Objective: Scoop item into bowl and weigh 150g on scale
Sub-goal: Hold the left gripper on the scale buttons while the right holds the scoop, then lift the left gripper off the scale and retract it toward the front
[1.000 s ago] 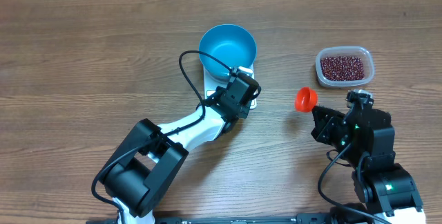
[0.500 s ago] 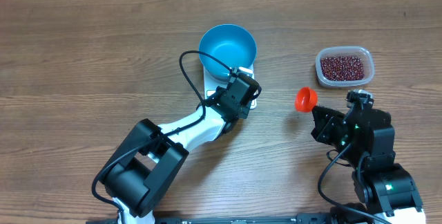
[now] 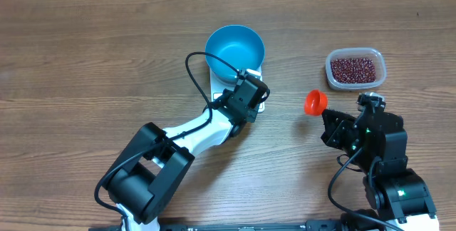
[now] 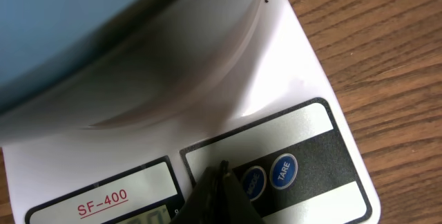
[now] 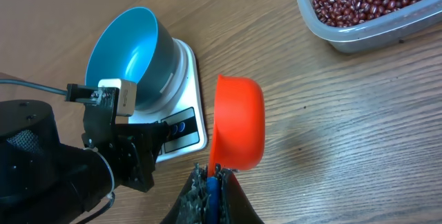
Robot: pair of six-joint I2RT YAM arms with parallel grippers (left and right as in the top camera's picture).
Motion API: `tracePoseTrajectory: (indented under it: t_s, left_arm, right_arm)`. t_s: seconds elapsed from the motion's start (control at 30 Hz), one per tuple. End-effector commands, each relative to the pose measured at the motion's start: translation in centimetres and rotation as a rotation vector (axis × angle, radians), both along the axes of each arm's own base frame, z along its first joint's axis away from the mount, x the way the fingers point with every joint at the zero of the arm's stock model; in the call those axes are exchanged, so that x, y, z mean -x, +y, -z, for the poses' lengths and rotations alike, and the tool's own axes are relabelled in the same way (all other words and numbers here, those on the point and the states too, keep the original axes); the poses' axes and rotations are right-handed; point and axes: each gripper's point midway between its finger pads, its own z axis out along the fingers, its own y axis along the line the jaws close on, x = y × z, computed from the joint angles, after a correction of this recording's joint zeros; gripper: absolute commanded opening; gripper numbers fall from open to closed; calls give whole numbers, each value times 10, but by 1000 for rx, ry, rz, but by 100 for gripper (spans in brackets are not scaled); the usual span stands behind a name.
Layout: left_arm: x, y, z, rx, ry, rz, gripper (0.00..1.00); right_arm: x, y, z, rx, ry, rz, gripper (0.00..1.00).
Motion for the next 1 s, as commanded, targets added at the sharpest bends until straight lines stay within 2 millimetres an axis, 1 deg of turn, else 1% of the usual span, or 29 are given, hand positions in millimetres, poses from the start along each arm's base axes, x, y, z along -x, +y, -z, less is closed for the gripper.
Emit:
tracePoseTrajectory:
  t_s: [0.0,0.17,0.3,0.6,0.7,0.97]
  left_arm:
    - [12,4,16,-43,49,29,4]
    - [10,2,-3,-16,18,30,4]
    - [14,5,-20,-12,13,30,4]
    - [27,12,-70,21,-20,38,4]
    - [34,18,-86,27,-27,39,4]
    - [50,32,-118,47,-39,34,4]
  right_arm:
    - [-5,0,-16,2,-47,3,4]
    - [-5,0,-18,1,-54,3,4]
    - [-6,0,-18,1,-55,3,4]
    - [-6,0,-18,1,-56,3,4]
    - [-6,0,-18,1,-56,3,4]
    - [-6,0,-18,1,-56,3,4]
